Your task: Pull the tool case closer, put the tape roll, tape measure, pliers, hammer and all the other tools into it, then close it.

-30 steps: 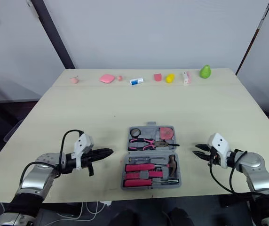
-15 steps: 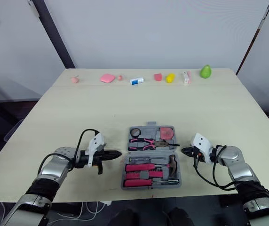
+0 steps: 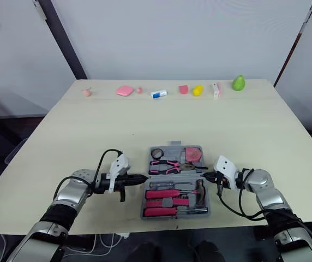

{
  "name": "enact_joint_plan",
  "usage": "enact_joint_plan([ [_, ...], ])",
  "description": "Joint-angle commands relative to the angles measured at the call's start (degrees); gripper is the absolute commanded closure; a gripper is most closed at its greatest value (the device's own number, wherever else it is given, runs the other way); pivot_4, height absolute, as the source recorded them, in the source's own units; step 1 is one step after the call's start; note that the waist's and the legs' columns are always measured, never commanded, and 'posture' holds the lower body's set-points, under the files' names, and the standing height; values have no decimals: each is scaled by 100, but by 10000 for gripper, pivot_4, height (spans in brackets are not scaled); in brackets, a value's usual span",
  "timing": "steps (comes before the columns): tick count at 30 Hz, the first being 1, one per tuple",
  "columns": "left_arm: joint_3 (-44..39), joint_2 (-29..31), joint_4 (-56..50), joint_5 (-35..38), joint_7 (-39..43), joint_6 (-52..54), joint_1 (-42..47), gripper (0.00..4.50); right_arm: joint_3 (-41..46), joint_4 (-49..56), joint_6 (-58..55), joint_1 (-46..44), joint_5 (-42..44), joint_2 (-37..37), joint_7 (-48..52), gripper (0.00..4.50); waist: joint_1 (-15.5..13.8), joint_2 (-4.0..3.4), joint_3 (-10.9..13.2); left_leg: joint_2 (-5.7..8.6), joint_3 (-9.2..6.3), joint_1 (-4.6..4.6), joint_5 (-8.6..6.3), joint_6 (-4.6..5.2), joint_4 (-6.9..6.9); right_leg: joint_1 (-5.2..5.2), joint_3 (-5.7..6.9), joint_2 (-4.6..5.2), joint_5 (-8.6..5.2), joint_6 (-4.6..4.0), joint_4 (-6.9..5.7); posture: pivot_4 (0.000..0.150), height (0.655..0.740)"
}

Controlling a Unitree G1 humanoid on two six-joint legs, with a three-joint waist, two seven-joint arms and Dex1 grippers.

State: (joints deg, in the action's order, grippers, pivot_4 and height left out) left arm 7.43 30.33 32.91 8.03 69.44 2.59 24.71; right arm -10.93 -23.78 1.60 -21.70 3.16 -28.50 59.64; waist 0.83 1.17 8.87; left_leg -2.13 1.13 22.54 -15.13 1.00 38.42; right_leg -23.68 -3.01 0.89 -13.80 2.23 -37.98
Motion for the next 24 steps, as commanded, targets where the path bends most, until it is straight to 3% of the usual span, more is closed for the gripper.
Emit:
enact_joint_plan([
  [1, 149, -54, 99, -77, 152, 69, 99, 45000, -4, 21, 94, -112, 13, 28, 24, 44341, 1, 0, 0, 0, 0, 0, 0, 0, 0, 0, 0, 0, 0, 0, 0, 1500, 7400],
  [14, 322, -214, 210, -145, 372, 139, 229, 45000, -37, 200, -29, 22, 104, 20, 225, 44341, -7, 0, -1, 1, 0, 0, 0, 0, 0, 1, 0, 1, 0, 0, 1, 1500, 7400],
  [24, 401, -96, -290, -63, 656, 543, -137, 45000, -77, 585, -461, 280, 230, -100, 531, 44341, -1, -3, -2, 1, -1, 1, 0, 0, -2, 1, 0, 1, -1, 0, 2, 1500, 7400],
])
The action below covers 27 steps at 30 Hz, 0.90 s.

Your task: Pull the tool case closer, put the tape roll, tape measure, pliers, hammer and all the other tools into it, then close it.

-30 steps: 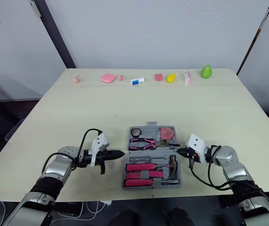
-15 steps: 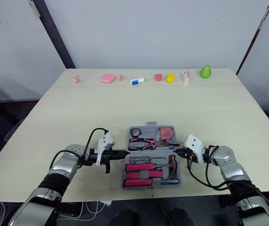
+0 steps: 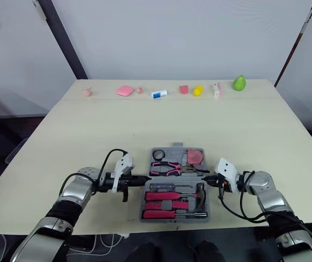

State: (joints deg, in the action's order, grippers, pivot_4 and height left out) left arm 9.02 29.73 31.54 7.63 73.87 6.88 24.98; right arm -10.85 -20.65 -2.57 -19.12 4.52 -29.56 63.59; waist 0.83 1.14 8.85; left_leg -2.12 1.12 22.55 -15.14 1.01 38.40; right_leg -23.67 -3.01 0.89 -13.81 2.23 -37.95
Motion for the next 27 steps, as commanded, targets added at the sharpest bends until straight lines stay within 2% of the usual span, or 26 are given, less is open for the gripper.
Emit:
enact_joint_plan([
  [1, 236, -29, -187, -20, 208, 136, -182, 45000, -80, 280, -47, 24, 88, 5, 128, 44341, 0, 0, 0, 0, 0, 0, 0, 0, 0, 0, 0, 0, 0, 0, 0, 1500, 7400],
  [18, 205, 61, -193, -26, 162, 216, -234, 45000, -36, 267, -83, 54, 89, 12, 91, 44341, 0, 0, 0, 0, 0, -1, 0, 0, 1, 0, 0, 0, 0, 0, -2, 1500, 7400],
  [22, 157, 162, -34, -95, 123, -38, -253, 45000, 26, 225, -47, 53, 28, -42, -28, 44341, 0, 0, 0, 0, 0, -1, 0, 0, 1, 0, 0, 0, 0, 0, -2, 1500, 7400],
  [27, -313, 309, -239, 271, 71, -502, -411, 45000, 460, 170, -267, 31, 382, -210, -64, 44341, 25, 0, 0, -1, 3, -3, 0, 0, 1, 0, -2, 0, 0, 0, -2, 1500, 7400],
])
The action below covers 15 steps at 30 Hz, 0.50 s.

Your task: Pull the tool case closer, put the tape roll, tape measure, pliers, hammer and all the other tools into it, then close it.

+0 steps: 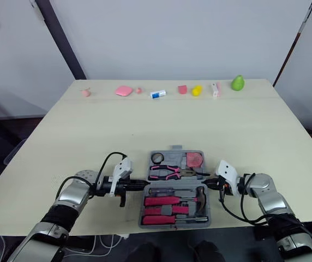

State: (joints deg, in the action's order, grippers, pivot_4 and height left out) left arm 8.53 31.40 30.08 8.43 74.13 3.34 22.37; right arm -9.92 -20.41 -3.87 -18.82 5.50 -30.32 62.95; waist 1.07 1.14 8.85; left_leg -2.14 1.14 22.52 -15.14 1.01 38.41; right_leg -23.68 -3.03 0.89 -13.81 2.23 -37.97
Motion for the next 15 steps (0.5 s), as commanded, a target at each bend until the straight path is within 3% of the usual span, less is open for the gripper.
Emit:
enact_joint_plan([
  [1, -385, 176, -180, 295, 44, -241, -190, 45000, 472, 167, -270, -7, 415, -186, 47, 44341, 0, 0, 0, -1, 0, 0, 0, 0, 0, 0, 1, 0, 0, 0, 0, 1500, 7400],
  [4, -753, 231, -574, 650, 17, -397, -344, 45000, 757, 111, -645, -121, 737, -298, 125, 37232, -10, 1, 1, -2, -3, 1, 0, 0, 0, 0, 3, 0, 0, -1, -1, 1500, 7400],
  [11, -853, 442, -2331, 1485, 387, 363, -1115, 45000, 1027, -422, -2052, -851, 1230, -105, -45, 3404, 19, -1, 2, -4, 1, -2, 0, 0, 0, 0, -4, 5, 1, -1, 0, 1500, 7400],
  [12, -764, 444, -2518, 1501, 384, 476, -1181, 45000, 1003, -521, -2263, -1013, 1247, -62, -81, 1067, 13, -3, 2, -5, 1, -1, 0, 0, 0, 0, -4, 5, 1, -1, 1, 1500, 7400],
  [15, -474, 403, -2835, 1393, 339, 622, -1288, 45000, 976, -889, -2773, -1519, 1280, 145, -265, 1067, -8, -6, 4, -4, -7, 2, 0, 0, 0, 0, 7, 0, 0, -2, 0, 1500, 7400],
])
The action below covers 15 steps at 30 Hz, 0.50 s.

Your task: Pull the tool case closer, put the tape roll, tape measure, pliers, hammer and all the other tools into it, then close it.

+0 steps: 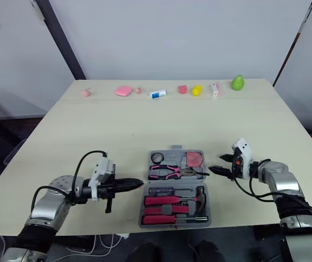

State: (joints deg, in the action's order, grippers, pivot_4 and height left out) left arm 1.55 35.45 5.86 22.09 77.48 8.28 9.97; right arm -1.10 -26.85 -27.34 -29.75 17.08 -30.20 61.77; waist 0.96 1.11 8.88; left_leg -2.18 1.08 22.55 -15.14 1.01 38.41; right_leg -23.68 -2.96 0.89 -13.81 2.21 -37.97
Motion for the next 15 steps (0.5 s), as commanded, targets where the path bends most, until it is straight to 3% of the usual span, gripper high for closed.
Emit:
enact_joint_plan([
  [1, 276, -17, -460, 13, -4, 149, -60, 45000, 71, -344, -490, -526, 99, 169, -160, 1067, 2, -4, 2, 1, 2, -1, 0, 0, 0, 0, -2, 0, 0, 0, -2, 1500, 7400],
  [11, 1585, -244, 227, -1136, 21, -254, 493, 45000, -298, -2425, -453, -1761, -381, 769, 69, 1067, 14, -7, 3, 4, 4, 7, 0, 0, -1, -6, -3, 0, 1, 0, 2, 1500, 7400],
  [15, 1751, -404, 605, -1308, -71, -244, 592, 45000, -275, -3033, -391, -2100, -476, 1012, 279, 1067, 98, -6, 3, 4, 7, 4, 0, 0, 0, -5, -6, -1, 1, 1, -2, 1500, 7400],
])
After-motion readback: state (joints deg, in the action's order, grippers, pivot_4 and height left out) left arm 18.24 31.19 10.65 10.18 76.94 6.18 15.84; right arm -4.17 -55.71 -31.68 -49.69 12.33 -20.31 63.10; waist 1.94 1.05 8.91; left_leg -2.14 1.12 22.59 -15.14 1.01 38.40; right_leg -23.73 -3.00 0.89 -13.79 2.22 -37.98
